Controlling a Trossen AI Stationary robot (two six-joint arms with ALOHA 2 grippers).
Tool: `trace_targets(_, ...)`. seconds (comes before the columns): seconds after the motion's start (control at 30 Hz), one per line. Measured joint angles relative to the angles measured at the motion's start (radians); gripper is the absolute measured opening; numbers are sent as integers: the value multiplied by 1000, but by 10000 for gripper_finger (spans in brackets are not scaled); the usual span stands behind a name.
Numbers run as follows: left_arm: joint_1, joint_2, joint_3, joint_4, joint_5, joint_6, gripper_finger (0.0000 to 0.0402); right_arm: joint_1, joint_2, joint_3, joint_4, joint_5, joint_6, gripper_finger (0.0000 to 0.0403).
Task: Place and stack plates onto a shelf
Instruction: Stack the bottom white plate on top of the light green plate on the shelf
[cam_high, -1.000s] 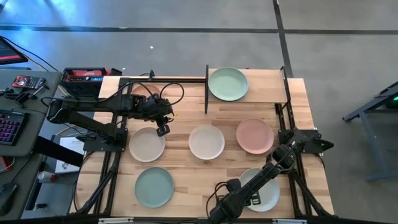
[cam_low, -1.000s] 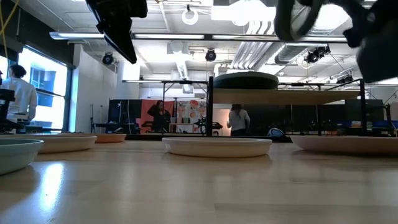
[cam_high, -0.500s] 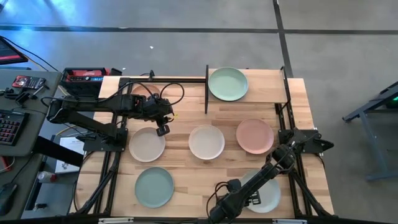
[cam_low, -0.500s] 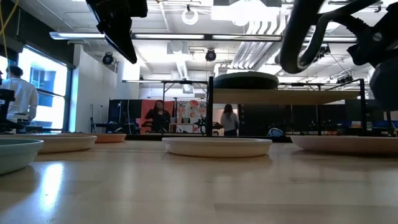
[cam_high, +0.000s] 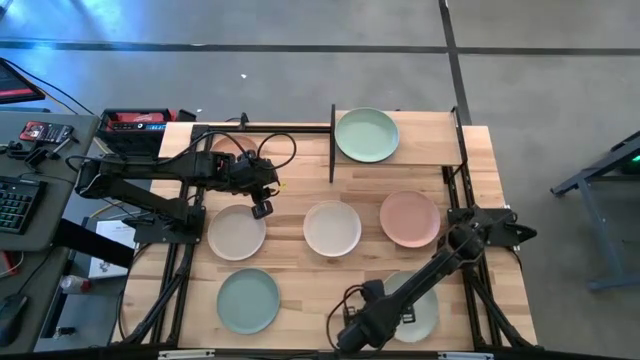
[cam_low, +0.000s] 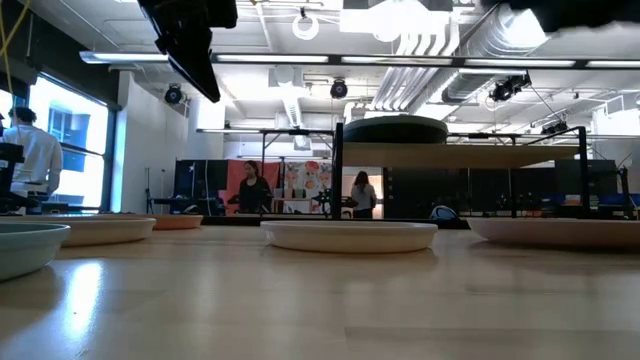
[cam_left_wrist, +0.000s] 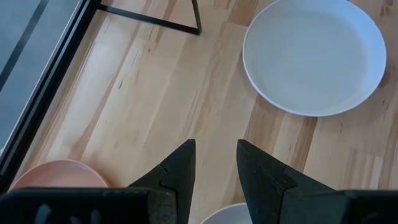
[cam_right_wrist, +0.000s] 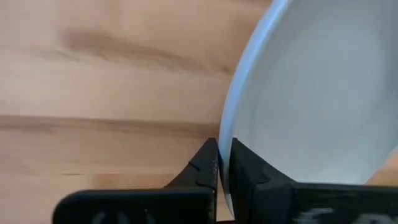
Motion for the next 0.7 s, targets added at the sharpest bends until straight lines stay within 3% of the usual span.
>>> trace_targets(0.27,0,0,0,0,0,0,106,-10,-112,1,-16,273,24,0)
trace_targets(0.7,0,0,0,9,0,0,106,-89,-282,1,-142,577,-111,0)
